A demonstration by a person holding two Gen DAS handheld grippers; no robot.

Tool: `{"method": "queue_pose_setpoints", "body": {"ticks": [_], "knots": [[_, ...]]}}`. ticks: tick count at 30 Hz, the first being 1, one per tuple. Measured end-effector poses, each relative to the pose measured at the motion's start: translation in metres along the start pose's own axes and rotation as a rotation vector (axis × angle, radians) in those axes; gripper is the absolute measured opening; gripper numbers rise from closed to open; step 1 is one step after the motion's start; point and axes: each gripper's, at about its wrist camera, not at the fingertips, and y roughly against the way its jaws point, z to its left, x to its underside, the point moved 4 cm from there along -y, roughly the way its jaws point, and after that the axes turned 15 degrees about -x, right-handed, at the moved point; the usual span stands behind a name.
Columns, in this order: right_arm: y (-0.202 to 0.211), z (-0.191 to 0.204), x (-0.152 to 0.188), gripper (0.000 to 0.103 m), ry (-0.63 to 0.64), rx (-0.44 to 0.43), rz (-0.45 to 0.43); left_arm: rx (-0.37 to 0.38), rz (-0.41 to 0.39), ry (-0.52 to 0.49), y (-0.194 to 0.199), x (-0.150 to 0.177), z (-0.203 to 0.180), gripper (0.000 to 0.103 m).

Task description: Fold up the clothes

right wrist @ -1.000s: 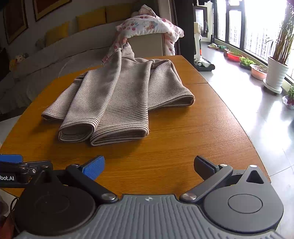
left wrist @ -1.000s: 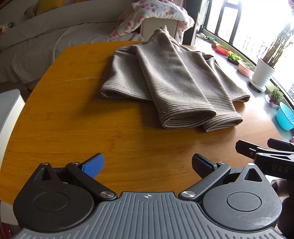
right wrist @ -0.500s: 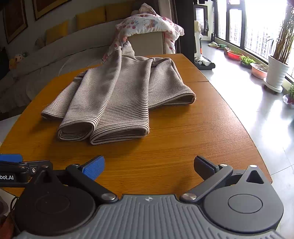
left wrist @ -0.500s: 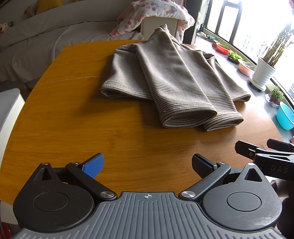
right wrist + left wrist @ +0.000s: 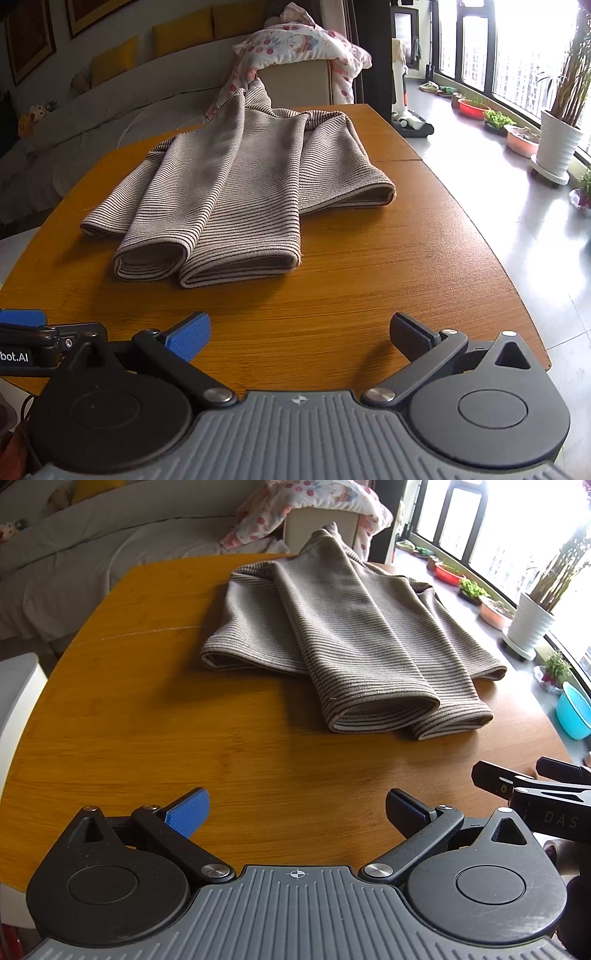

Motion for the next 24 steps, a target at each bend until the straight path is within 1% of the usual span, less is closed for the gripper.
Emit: {"method": "queue_pose_setpoints", "body": {"ticks": [6, 9, 14, 17, 20, 22, 24], "knots": [[-0.002, -0.001, -0.003, 0.103, 0.012, 0.007, 0.005, 0.003, 0.004, -0.009, -0.002, -0.001, -0.001, 0.103], [-0.004, -0.003, -0.006, 0.103, 0.028, 0.021, 0.004, 0.020, -0.012, -0.023, -0.003, -0.010, -0.002, 0.103], [-0.007, -0.012, -0.017, 0.103, 0.051, 0.059, -0.005, 0.095, -0.080, -0.043, -0.010, -0.044, -0.006, 0.103], [-0.010, -0.018, -0.027, 0.103, 0.062, 0.082, -0.013, 0.153, -0.092, -0.029, -0.022, -0.069, -0.009, 0.103], [-0.018, -0.024, -0.038, 0.103, 0.067, 0.091, -0.013, 0.195, -0.097, -0.013, -0.036, -0.091, -0.010, 0.103], [-0.023, -0.027, -0.048, 0.103, 0.067, 0.080, -0.013, 0.206, -0.113, -0.012, -0.046, -0.106, -0.011, 0.103], [-0.029, -0.027, -0.062, 0.103, 0.061, 0.049, -0.026, 0.197, -0.119, -0.010, -0.059, -0.119, -0.011, 0.103]]}}
